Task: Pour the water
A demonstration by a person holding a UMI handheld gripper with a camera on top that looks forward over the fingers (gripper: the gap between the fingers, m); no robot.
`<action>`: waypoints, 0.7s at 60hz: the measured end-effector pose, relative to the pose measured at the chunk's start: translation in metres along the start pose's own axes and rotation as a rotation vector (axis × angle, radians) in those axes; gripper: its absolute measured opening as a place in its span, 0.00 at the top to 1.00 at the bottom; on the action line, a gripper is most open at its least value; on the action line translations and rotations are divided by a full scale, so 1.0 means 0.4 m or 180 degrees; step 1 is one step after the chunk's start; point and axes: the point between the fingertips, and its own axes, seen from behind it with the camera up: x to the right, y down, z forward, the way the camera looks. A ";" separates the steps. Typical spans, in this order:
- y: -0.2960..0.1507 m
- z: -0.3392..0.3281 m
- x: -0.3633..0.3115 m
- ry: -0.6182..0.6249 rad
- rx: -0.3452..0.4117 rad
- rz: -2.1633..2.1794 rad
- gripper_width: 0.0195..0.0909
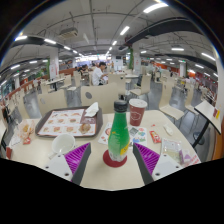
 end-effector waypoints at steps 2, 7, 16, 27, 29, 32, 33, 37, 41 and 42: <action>-0.003 -0.040 -0.019 0.0028 -0.0048 0.0025 0.08; 0.000 -0.141 -0.102 0.0010 -0.0187 0.0074 0.08; -0.016 -0.303 -0.299 -0.0148 -0.0229 0.0128 0.08; -0.014 -0.440 -0.501 -0.0103 -0.0328 0.0060 0.08; -0.018 -0.460 -0.532 -0.0093 -0.0327 0.0021 0.08; -0.018 -0.485 -0.570 -0.0083 -0.0317 -0.0099 0.09; -0.020 -0.494 -0.585 -0.0085 -0.0311 -0.0134 0.09; -0.018 -0.522 -0.635 -0.0071 -0.0343 -0.0121 0.08; -0.014 -0.534 -0.673 -0.0079 -0.0350 -0.0125 0.08; -0.015 -0.539 -0.683 -0.0086 -0.0345 -0.0121 0.08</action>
